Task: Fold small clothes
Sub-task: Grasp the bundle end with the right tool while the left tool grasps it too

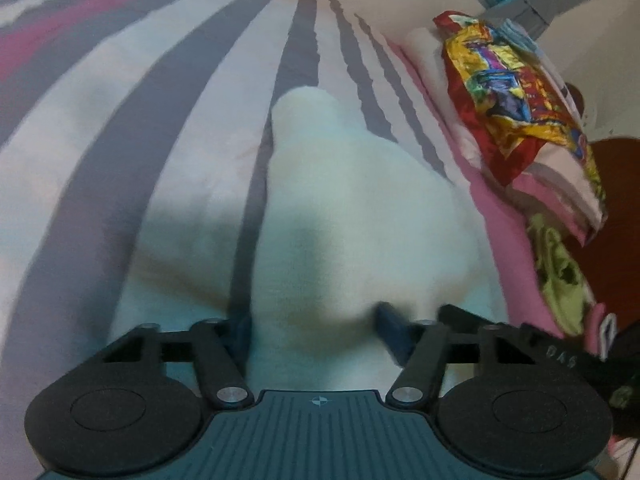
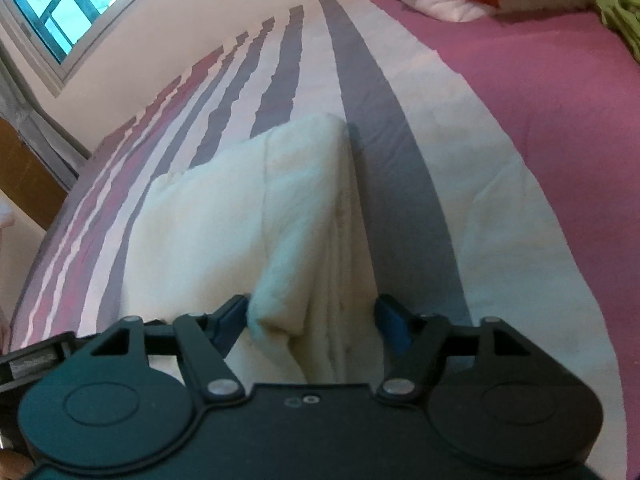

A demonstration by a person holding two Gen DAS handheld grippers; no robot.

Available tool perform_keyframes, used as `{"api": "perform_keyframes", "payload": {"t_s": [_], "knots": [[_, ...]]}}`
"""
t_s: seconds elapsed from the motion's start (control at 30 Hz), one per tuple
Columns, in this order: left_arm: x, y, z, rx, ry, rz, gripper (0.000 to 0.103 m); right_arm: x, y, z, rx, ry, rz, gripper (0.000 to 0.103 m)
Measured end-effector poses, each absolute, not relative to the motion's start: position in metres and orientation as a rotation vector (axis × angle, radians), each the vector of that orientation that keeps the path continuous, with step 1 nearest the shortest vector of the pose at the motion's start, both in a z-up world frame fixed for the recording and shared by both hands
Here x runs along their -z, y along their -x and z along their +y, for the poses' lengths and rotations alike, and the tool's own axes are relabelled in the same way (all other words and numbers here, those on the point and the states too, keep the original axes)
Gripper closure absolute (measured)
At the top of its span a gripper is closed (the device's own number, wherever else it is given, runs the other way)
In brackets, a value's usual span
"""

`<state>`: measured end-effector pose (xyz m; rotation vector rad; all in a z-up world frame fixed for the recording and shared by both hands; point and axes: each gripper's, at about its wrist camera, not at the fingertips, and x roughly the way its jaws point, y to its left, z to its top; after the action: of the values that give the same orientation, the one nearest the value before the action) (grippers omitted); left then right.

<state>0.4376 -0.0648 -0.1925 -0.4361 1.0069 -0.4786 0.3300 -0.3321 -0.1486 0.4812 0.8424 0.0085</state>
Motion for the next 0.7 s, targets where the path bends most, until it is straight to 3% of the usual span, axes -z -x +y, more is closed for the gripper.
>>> {"api": "perform_keyframes", "payload": {"t_s": [0.03, 0.13, 0.17, 0.2, 0.23, 0.4, 0.5, 0.53, 0.57, 0.7], "knots": [[0.193, -0.438, -0.066, 0.473, 0.446, 1.008, 0.042, 0.149, -0.33, -0.332, -0.012, -0.483, 0.839, 0.036], [0.193, -0.438, -0.065, 0.483, 0.459, 1.01, 0.043, 0.149, -0.331, -0.331, -0.042, -0.507, 0.84, 0.052], [0.194, -0.439, -0.065, 0.491, 0.457, 1.012, 0.043, 0.146, -0.33, -0.331, -0.033, -0.495, 0.831, 0.053], [0.195, -0.439, -0.064, 0.497, 0.451, 1.013, 0.043, 0.143, -0.329, -0.332, -0.022, -0.464, 0.816, 0.05], [0.195, -0.44, -0.065, 0.503, 0.445, 1.013, 0.043, 0.141, -0.328, -0.332, 0.0, -0.431, 0.802, 0.035], [0.195, -0.439, -0.074, 0.492, 0.413, 1.0, 0.042, 0.151, -0.331, -0.336, -0.002, -0.463, 0.803, 0.029], [0.192, -0.436, -0.072, 0.483, 0.417, 1.004, 0.048, 0.152, -0.33, -0.334, -0.028, -0.489, 0.809, 0.035], [0.19, -0.435, -0.071, 0.486, 0.424, 1.012, 0.056, 0.151, -0.33, -0.332, -0.059, -0.517, 0.815, 0.057], [0.188, -0.433, -0.073, 0.495, 0.418, 1.015, 0.059, 0.15, -0.33, -0.331, -0.067, -0.54, 0.818, 0.062], [0.192, -0.434, -0.075, 0.499, 0.418, 1.012, 0.059, 0.153, -0.334, -0.337, -0.074, -0.579, 0.817, 0.061]]}}
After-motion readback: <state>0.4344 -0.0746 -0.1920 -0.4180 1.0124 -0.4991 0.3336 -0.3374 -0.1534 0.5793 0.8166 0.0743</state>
